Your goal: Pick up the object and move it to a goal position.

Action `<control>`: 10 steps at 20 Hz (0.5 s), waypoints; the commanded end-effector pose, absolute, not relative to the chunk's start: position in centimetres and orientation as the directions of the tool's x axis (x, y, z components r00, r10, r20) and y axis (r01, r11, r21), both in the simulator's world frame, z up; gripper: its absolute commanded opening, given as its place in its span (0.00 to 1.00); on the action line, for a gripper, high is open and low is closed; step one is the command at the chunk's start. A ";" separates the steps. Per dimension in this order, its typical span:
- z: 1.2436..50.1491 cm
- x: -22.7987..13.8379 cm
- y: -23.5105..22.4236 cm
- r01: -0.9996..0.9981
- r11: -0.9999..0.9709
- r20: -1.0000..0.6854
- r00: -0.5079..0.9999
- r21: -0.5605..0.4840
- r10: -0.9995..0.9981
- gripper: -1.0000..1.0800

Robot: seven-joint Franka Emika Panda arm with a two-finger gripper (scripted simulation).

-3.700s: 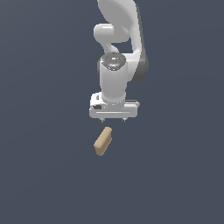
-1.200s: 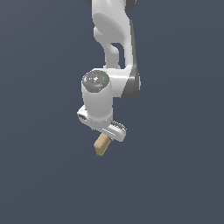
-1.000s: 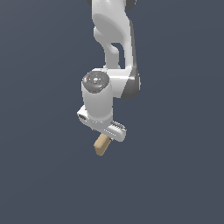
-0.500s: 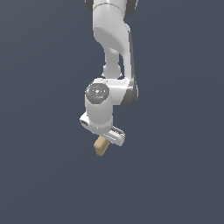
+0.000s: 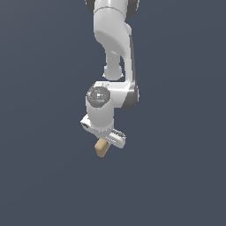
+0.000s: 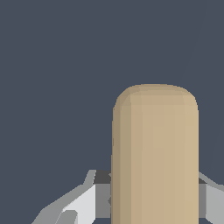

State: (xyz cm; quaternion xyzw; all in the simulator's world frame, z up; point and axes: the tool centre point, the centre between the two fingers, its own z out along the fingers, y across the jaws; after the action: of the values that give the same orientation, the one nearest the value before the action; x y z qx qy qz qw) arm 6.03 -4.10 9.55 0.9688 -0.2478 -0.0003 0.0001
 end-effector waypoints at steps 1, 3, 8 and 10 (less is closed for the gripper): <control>9.6 6.1 -4.1 -0.480 -0.877 0.000 0.877 0.000 -0.480 0.00; 9.6 6.1 -4.1 -0.480 -0.877 0.000 0.877 0.000 -0.480 0.00; 9.6 6.0 -4.1 -0.480 -0.877 0.000 0.877 0.000 -0.480 0.00; 9.7 5.9 -4.1 -0.480 -0.877 0.000 0.877 0.000 -0.480 0.00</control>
State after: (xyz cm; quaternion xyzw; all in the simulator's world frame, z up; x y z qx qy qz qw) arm 5.95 -4.09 9.58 0.9688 -0.2478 -0.0004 0.0002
